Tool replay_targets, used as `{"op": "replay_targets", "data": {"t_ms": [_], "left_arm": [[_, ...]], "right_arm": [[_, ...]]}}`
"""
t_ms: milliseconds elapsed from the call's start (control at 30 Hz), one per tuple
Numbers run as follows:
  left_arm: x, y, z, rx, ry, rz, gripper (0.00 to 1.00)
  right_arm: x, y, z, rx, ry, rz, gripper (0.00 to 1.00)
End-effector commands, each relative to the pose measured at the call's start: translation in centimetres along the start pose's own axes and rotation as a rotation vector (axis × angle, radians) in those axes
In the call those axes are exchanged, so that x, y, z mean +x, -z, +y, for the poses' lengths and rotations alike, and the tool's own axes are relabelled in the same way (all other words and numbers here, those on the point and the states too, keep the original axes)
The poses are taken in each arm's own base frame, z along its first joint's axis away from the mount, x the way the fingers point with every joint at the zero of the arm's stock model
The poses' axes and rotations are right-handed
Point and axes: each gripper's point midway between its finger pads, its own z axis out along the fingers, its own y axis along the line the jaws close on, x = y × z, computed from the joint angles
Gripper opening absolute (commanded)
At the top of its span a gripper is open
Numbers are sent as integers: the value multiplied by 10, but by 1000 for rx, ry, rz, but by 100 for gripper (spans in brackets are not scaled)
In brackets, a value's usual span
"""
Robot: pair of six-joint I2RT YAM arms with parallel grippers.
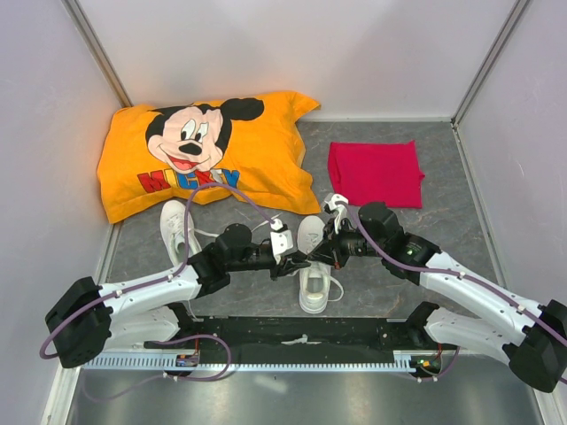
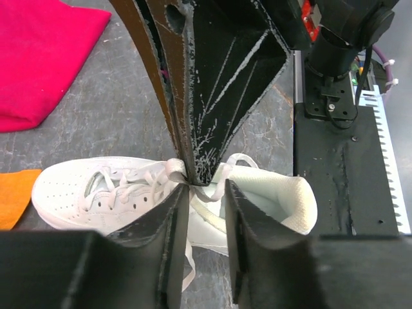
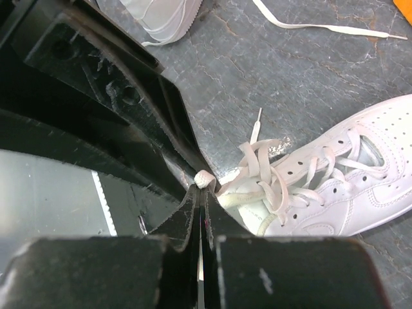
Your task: Tie the shoes
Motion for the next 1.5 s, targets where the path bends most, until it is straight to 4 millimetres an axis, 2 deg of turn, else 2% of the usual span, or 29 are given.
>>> {"op": "replay_targets", "data": {"t_ms": [0,67,133,233,333,367,467,767,967,1067,1300,1400,1433,1467], "left_arm": [[-27,-4,8,-37,-7,-65,21],[-23,-3,9,-45,-4,-53,9],[-20,-3,10,-50,-11,-41,2],[-16,-1,10,-52,-22,-25,1],[-13,1,8,-41,-40,-12,2],[-12,1,7,-36,-44,-9,2],[-10,1,3,-9,-58,-5,2],[-8,-1,-3,44,-105,2,2],[-7,-1,-7,74,-134,4,2],[-7,-1,-9,87,-138,1,2],[-6,0,-11,101,-144,11,2],[-6,0,-10,98,-143,12,2],[-5,0,-11,98,-138,14,2],[-4,0,-10,97,-137,16,2]], "right_arm": [[-10,2,7,-26,-22,-50,0],[-9,2,8,-33,-27,-49,0],[-9,3,11,-49,-28,-51,0],[-9,6,12,-50,-6,-49,2],[-10,14,11,-39,101,-37,23],[-9,16,10,-35,136,-29,36],[-12,23,4,-18,289,-3,48],[-7,11,11,-166,368,174,60],[-9,9,9,-211,465,225,58],[-9,6,9,-227,476,237,54],[-8,3,11,-259,466,253,52],[-6,1,11,-261,453,262,39],[-6,1,10,-260,453,260,30],[-6,0,10,-259,454,257,26]]}}
